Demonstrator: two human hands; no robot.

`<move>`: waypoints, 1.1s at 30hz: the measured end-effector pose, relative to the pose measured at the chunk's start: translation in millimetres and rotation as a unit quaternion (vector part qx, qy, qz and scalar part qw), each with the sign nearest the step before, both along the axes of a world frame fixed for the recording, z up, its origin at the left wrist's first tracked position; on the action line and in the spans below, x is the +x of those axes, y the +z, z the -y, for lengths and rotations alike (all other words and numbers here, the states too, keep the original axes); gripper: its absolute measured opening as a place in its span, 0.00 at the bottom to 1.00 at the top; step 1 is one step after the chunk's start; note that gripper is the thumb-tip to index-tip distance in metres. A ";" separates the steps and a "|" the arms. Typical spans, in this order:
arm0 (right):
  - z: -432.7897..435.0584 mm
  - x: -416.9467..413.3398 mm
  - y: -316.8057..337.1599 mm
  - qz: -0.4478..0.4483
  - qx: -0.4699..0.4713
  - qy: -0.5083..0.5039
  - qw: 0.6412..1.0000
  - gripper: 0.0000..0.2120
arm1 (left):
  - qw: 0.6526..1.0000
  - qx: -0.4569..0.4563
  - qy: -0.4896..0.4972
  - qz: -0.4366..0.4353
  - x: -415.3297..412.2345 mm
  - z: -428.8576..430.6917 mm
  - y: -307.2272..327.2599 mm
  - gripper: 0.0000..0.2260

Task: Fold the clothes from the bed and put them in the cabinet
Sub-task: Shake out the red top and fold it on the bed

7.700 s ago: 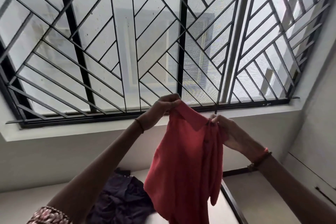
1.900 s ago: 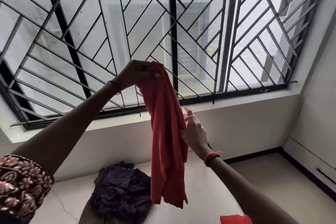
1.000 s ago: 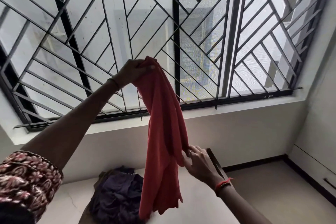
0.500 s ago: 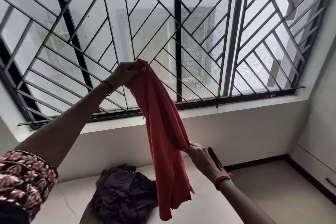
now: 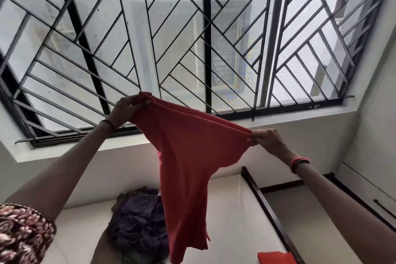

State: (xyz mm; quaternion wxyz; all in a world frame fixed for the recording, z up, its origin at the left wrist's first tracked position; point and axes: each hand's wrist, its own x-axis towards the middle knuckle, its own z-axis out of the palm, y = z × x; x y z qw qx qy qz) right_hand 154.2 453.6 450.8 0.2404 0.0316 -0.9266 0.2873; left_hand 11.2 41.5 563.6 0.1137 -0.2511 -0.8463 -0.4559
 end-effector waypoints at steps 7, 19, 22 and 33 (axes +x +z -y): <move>-1.2 2.0 12.5 -0.051 -0.115 -0.072 0.989 0.13 | 0.997 -0.017 -0.011 -0.080 10.9 -7.5 -8.1 0.08; -10.7 20.3 1.9 0.031 -0.054 -0.285 0.956 0.10 | 0.943 -0.221 -0.072 -0.239 38.2 -51.2 5.0 0.18; -11.6 30.0 0.5 0.045 -0.300 -0.232 0.924 0.10 | 0.978 -0.083 -0.178 -0.068 42.8 -62.7 4.0 0.11; -16.6 24.2 -24.9 0.007 -0.732 -0.068 0.678 0.11 | 0.957 0.054 -0.250 0.137 33.7 -91.3 0.0 0.10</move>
